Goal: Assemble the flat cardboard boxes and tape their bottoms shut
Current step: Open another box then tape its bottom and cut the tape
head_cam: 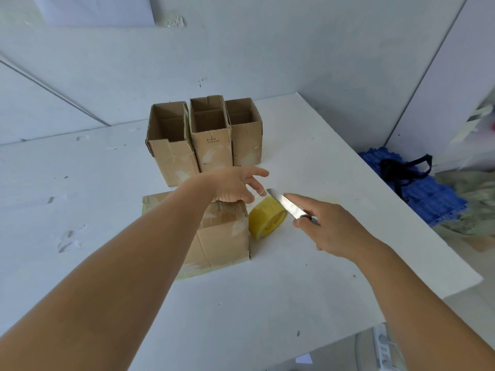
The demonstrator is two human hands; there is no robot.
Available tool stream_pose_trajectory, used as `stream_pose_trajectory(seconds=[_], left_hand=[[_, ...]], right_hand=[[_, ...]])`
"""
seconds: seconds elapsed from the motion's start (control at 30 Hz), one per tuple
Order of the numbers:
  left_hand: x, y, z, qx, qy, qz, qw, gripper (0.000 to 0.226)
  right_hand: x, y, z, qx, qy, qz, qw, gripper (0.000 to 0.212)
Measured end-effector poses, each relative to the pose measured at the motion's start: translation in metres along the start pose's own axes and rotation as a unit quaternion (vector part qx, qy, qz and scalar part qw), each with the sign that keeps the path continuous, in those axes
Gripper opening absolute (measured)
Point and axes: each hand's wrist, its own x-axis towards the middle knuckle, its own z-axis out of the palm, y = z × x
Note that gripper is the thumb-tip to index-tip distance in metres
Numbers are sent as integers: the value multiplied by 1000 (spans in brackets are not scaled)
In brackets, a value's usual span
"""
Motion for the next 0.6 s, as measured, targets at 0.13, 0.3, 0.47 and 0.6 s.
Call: stream_pose_trajectory(seconds=[0.13,0.3,0.47,0.6], left_hand=[[0,-2,1,-10,2,-2,1000,73],[3,-2,3,-13,1,1,1000,76],[2,-2,1,-21,3,12,1000,80],[5,-5,1,-15,2,10,1000,81]], right_hand=[[4,-9,7,-98,-31,3,995,49],[9,-21,6,-122,-40,10,992,43],[23,-30,22,-179,-136,16,974,54],[20,-19,15,-60,-158,57,984,57]])
